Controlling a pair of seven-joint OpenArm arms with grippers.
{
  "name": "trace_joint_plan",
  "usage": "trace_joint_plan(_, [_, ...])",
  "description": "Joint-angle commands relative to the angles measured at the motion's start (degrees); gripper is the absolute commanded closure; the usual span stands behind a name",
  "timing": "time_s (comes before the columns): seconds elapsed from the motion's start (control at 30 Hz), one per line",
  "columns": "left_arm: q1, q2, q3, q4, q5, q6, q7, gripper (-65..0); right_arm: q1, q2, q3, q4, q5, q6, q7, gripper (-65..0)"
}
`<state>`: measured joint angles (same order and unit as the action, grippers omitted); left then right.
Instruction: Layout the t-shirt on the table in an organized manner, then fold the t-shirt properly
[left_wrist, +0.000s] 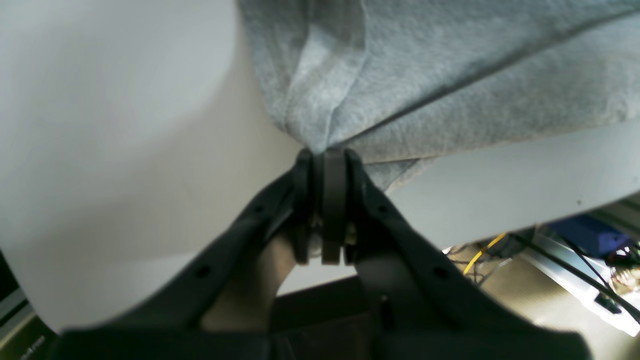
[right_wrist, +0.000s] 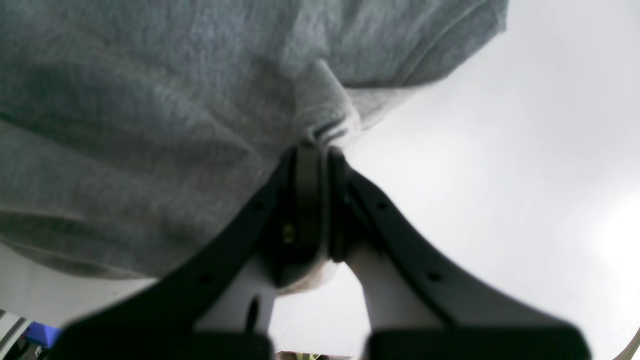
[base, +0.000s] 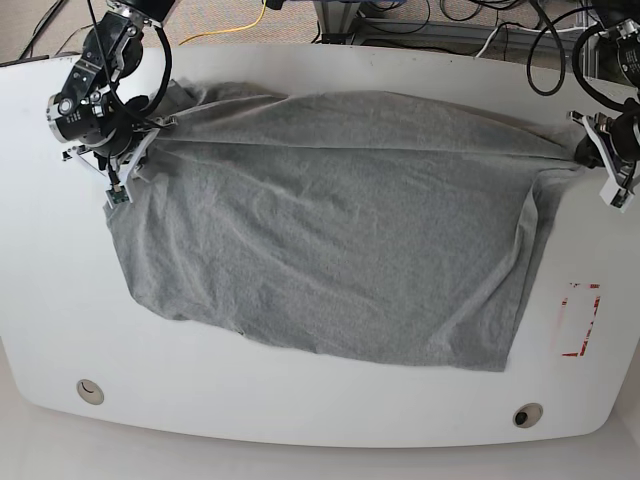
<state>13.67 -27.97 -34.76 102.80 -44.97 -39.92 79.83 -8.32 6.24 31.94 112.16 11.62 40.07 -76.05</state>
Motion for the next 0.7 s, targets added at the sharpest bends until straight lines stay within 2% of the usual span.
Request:
trace_joint_plan(0.0, [-1.32, -1.18, -0.45, 0.89, 0.09, -0.08, -0.84, -0.4, 0.62, 0.75, 1.15, -1.08, -0.06, -0.07, 0.84, -0.2])
trace_joint_plan(0.2, [-3.52, -1.26, -0.45, 0.89, 0.36, -0.08, -0.84, -0.4, 2.21, 0.84, 2.83, -5.21, -0.06, -0.07, 3.22, -0.2])
trace_joint_plan(0.53, [-6.07, -1.44, -0.45, 0.80, 0.44, -0.08, -0.84, -0.4, 6.51, 4.18, 2.91, -12.16, 0.03, -0.07, 4.27, -0.3])
trace_joint_plan(0.6, [-6.24, -1.44, -0.45, 0.80, 0.44, -0.08, -0.84, -0.4, 7.66, 4.53, 2.91, -12.77, 0.03, -0.07, 4.36, -2.1])
trace_joint_plan(0.67, [-6.33, -1.44, -0.45, 0.80, 0.44, -0.08, -0.84, -0.4, 8.89, 4.62, 2.91, -13.30, 0.03, -0.07, 4.36, -8.2])
